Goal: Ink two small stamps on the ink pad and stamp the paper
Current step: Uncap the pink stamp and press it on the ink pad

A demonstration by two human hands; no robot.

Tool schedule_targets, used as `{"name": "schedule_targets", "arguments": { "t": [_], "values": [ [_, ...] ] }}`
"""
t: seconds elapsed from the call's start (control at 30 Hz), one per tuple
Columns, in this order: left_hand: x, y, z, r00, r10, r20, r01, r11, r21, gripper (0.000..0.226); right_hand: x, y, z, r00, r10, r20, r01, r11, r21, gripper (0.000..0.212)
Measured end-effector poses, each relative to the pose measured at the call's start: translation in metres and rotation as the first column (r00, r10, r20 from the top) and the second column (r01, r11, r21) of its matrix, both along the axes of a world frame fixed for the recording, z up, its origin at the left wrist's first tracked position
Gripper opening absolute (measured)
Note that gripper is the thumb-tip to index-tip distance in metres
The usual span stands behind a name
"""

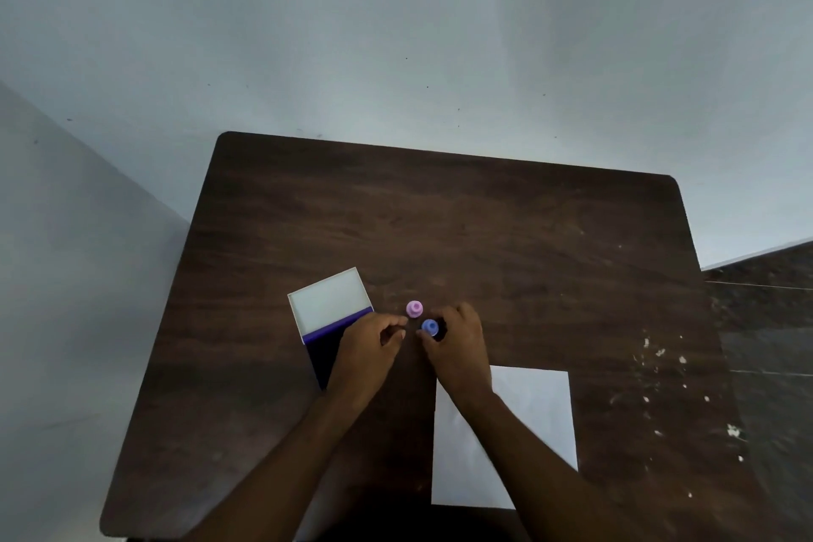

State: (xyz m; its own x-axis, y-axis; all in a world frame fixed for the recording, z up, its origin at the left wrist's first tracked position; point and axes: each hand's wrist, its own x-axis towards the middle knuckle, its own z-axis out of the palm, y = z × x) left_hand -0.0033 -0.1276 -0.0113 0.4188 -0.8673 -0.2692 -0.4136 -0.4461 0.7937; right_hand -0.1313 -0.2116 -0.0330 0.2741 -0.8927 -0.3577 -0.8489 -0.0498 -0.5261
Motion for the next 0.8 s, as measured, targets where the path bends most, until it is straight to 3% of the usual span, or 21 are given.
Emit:
{"name": "schedule_targets", "arguments": {
  "t": [0.27, 0.43, 0.53, 0.63, 0.8],
  "values": [
    [0.001, -0.004, 0.003, 0.999, 0.036, -0.002, -0.036, 0.999, -0.027, 0.020, 0.010, -0.010, 0.015, 0.983, 0.159, 0.091, -0.140, 0.972, -0.191, 0.032],
    [0.003, -0.002, 0.008, 0.997, 0.065, -0.030, -0.066, 0.997, -0.027, 0.020, 0.020, -0.013, 0.018, 0.966, 0.260, -0.011, -0.255, 0.935, -0.248, 0.025],
    [0.001, -0.005, 0.005, 0.986, 0.165, -0.033, -0.159, 0.977, 0.140, 0.024, 0.023, -0.013, 0.020, 0.961, 0.272, -0.041, -0.274, 0.929, -0.248, 0.026],
    [-0.001, -0.008, 0.002, 0.972, 0.231, -0.031, -0.215, 0.939, 0.267, 0.029, 0.022, -0.012, 0.025, 0.974, 0.227, 0.021, -0.214, 0.941, -0.262, 0.027],
    [0.002, -0.004, 0.008, 0.954, 0.274, -0.122, -0.263, 0.960, 0.096, 0.029, 0.022, -0.014, 0.031, 0.979, 0.171, 0.107, -0.148, 0.970, -0.194, 0.024]
  ]
}}
